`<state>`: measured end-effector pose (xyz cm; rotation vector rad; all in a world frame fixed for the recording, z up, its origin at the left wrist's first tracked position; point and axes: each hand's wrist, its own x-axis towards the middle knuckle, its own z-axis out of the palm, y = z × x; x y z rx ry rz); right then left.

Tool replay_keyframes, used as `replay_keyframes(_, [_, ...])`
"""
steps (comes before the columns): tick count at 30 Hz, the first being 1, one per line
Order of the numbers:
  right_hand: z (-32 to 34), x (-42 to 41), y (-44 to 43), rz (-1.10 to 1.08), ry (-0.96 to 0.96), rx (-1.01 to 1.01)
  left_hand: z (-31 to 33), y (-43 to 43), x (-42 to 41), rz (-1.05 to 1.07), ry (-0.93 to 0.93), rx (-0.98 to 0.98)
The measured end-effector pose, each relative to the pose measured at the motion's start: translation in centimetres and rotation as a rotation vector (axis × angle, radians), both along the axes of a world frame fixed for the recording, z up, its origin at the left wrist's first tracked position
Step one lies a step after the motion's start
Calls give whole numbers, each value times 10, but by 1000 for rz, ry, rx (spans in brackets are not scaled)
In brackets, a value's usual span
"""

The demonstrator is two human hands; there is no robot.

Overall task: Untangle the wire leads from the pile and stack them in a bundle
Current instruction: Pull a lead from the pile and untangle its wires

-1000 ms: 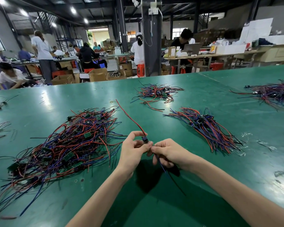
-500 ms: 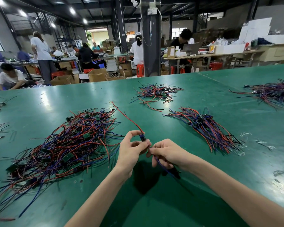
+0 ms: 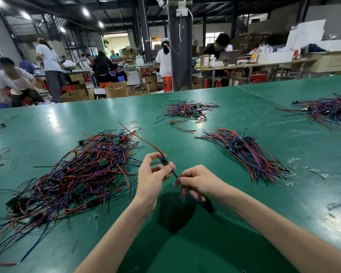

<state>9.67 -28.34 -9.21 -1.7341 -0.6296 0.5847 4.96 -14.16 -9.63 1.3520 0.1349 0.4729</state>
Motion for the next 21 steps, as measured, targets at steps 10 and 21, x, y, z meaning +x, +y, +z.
replay_keyframes(10, [-3,0,3,-2,59,26,7,8,0,33,23,-67])
replay_keyframes(21, [-6,0,0,-50,94,24,10,3,-2,-55,52,-123])
